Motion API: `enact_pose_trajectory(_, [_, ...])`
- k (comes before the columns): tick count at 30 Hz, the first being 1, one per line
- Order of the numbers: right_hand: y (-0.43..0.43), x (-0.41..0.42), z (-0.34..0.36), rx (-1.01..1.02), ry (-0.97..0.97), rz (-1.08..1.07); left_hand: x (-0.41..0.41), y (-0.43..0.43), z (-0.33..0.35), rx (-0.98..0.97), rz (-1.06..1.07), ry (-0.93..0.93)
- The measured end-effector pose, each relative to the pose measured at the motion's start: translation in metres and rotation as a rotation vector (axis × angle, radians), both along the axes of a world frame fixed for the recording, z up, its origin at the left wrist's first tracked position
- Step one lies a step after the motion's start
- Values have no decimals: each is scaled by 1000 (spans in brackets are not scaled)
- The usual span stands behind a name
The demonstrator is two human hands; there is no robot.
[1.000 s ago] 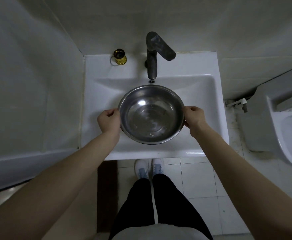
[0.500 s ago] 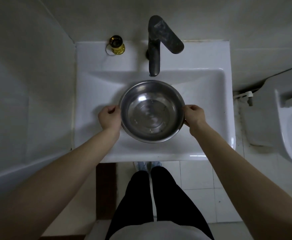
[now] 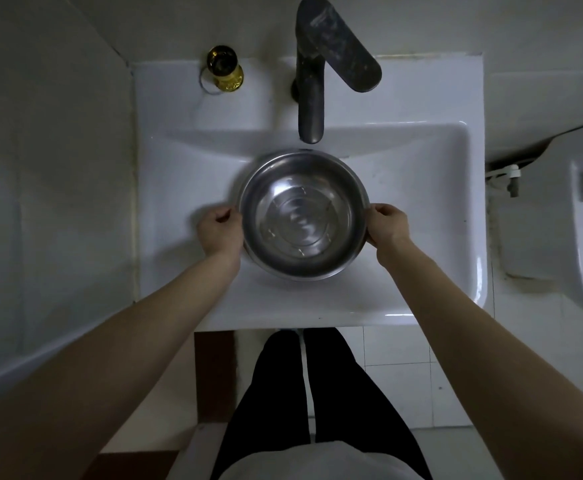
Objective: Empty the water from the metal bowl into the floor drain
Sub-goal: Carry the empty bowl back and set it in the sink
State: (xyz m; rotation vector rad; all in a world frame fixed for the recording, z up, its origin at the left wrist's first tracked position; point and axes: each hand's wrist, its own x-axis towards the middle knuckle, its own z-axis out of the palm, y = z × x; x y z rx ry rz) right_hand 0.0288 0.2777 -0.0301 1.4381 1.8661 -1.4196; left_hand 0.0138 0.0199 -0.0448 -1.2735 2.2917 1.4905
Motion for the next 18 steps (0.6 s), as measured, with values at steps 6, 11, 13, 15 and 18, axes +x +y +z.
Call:
enact_pose_trajectory(6, [1, -4, -11, -6, -4, -20, -1, 2, -8, -4, -19, -8])
enact_pose_trajectory(11, [2, -6, -19, -10, -9, -24, -3, 2, -15, -22, -40, 6])
enact_pose_trajectory(13, [2, -6, -22, -13, -9, -32, -2, 1, -18, -24, -41, -2])
enact_pose_trajectory(15, [2, -8, -25, -16, -12, -37, -2, 1, -20, -39, -45, 0])
enact_pose_trajectory(18, [3, -9, -26, -24, -13, -39, -3, 2, -20, -49, -62, 19])
